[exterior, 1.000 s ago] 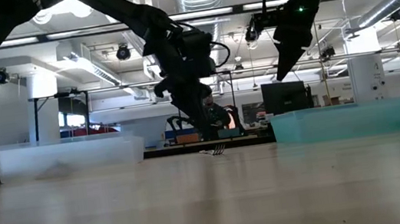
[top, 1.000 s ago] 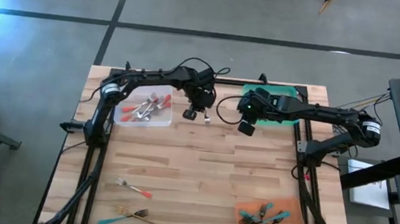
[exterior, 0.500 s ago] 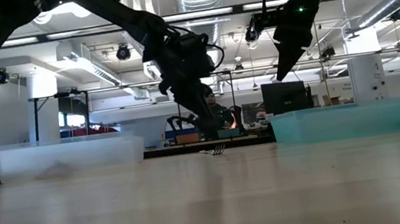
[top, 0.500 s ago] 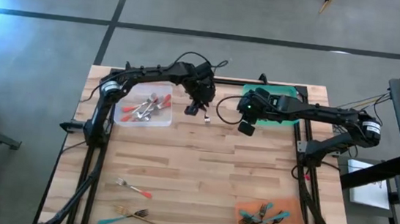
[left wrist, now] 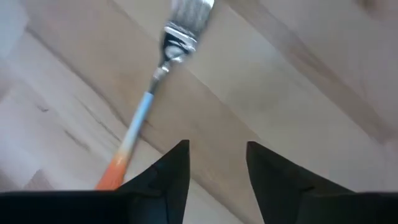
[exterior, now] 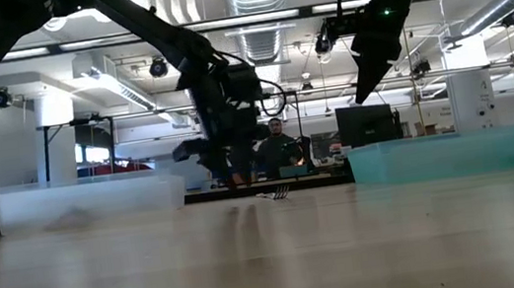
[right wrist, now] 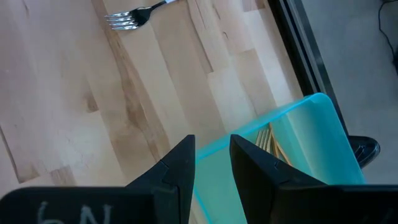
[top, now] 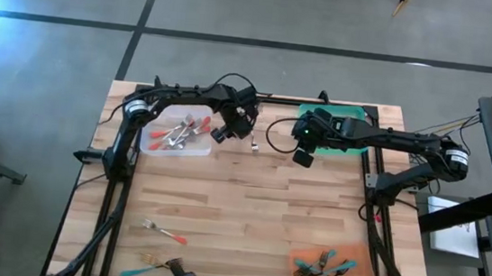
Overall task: Sort silverware by color (type)
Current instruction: Put the orange fork into the white bin
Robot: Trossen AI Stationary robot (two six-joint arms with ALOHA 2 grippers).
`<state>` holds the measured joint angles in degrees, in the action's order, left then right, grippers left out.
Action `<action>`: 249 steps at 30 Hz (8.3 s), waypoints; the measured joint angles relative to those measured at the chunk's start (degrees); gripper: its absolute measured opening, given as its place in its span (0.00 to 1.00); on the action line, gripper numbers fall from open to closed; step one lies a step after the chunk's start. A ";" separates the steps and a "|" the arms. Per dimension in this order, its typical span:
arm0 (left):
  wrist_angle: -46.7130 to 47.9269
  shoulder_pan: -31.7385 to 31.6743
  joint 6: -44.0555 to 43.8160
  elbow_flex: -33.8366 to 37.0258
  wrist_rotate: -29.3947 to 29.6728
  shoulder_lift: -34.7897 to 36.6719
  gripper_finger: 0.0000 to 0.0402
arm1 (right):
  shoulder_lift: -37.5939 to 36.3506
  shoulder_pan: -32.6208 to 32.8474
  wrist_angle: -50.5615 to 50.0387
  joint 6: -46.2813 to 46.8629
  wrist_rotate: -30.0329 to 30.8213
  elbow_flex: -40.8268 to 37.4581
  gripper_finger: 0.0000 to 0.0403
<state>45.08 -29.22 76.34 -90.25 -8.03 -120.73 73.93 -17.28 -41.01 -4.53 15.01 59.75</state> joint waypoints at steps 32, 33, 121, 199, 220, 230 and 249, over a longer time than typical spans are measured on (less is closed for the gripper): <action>-5.79 -0.67 13.94 -5.73 -0.41 -4.48 0.27 | 0.00 0.00 0.07 -0.01 -0.01 0.04 0.23; -5.17 -0.67 14.01 -6.62 -0.46 -5.22 0.27 | 0.00 0.01 0.12 -0.01 -0.01 0.04 0.23; 20.08 -4.17 29.13 -40.24 -0.96 -24.48 0.13 | 0.00 0.00 1.11 -0.01 -0.01 0.04 0.23; 19.87 -3.18 35.80 -39.13 6.80 -24.79 0.04 | 0.02 0.00 1.10 0.01 0.00 0.04 0.23; 30.80 -3.10 -29.71 -38.95 0.40 -24.85 0.00 | 0.01 0.00 1.09 0.00 0.00 0.03 0.23; 30.51 -3.14 -44.36 -38.69 -1.92 -24.85 0.00 | 0.02 0.02 1.09 0.01 0.00 0.04 0.23; 34.47 -1.32 -47.01 -39.83 -2.18 -16.04 0.00 | 0.02 0.02 1.09 0.01 -0.01 0.02 0.23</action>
<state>79.55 -30.54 29.34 -130.08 -10.22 -136.77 73.95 -17.26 -39.92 -4.52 15.00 59.77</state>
